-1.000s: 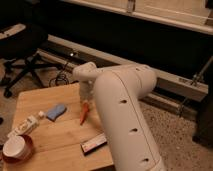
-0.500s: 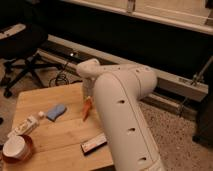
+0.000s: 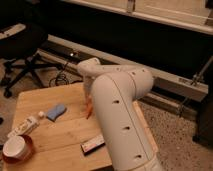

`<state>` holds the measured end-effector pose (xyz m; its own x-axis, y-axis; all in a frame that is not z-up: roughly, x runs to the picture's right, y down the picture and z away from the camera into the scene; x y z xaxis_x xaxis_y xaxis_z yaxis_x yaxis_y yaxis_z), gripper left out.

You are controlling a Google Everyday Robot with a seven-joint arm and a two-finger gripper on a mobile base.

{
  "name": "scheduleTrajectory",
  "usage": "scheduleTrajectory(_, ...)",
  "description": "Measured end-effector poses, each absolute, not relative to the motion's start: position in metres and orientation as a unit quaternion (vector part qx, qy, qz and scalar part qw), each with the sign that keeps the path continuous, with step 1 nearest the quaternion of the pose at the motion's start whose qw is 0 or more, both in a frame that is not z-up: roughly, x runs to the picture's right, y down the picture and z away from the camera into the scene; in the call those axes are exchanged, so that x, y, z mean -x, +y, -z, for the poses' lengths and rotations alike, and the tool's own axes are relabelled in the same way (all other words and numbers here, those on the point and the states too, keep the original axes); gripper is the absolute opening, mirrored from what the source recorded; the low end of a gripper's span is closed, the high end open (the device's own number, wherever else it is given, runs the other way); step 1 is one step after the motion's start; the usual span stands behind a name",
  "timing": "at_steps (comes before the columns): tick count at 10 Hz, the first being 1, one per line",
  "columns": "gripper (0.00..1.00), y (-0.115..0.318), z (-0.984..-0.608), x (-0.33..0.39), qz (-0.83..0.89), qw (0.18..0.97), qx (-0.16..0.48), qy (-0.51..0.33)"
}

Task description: Drag the pepper across the table

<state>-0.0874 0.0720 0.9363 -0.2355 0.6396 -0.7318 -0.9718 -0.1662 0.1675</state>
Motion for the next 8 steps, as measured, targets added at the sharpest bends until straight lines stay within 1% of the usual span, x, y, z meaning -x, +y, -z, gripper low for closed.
scheduleTrajectory(8,0.34,0.057,-0.953,0.068,-0.729,0.552,0.253,0.316)
